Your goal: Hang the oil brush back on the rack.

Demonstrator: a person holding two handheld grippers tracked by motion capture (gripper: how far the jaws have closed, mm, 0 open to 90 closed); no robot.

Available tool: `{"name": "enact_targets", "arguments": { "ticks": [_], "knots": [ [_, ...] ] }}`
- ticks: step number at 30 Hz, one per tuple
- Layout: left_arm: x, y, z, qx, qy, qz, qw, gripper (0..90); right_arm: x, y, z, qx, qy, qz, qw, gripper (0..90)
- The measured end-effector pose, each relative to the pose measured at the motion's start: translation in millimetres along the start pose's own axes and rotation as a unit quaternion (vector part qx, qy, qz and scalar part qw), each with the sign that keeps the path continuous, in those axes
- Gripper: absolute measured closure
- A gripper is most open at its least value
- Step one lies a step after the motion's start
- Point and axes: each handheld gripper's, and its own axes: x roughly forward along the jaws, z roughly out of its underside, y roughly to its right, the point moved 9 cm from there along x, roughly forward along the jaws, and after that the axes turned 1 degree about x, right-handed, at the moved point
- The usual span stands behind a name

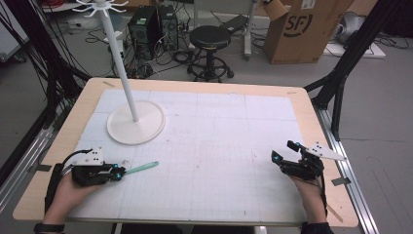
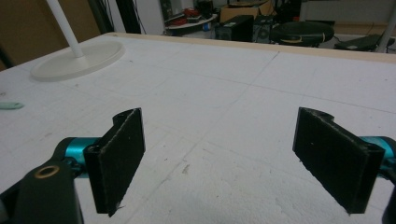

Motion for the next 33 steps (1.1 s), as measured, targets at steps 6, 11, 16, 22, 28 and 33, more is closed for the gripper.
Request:
{"name": "enact_targets", "arguments": {
  "ticks": [6, 11, 16, 22, 28, 33],
  "knots": [
    [-2.0, -2.2, -2.3, -0.01, 0.01, -0.004, 0.9999, 82.3, -0.3, 0.8, -0.5, -0.001, 0.002, 0.001, 1.0, 16.1],
    [-7.4, -2.8, -8.2, -0.016, 0.03, -0.017, 0.9993, 82.3, -0.8, 1.1, -0.8, 0.002, 0.003, 0.002, 1.0, 16.2],
    [-20.5, -7.2, -21.2, -0.035, 0.076, -0.036, 0.9958, 82.3, -1.8, 3.6, -1.8, 0.007, 0.004, 0.005, 1.0, 16.3],
    [-38.5, -12.0, -40.2, -0.036, 0.106, -0.069, 0.9913, 82.2, -2.8, 5.6, -0.8, 0.009, 0.0, 0.006, 0.9999, 16.3],
    [-65.8, -19.2, -64.1, -0.043, 0.139, -0.106, 0.9836, 82.2, -3.7, 7.8, -0.1, 0.012, -0.001, 0.007, 0.9999, 16.3],
    [-88.2, -26.2, -78.4, -0.049, 0.16, -0.136, 0.9764, 82.2, -3.1, 7.5, 0.9, 0.009, -0.005, 0.008, 0.9999, 16.3]
  ]
}}
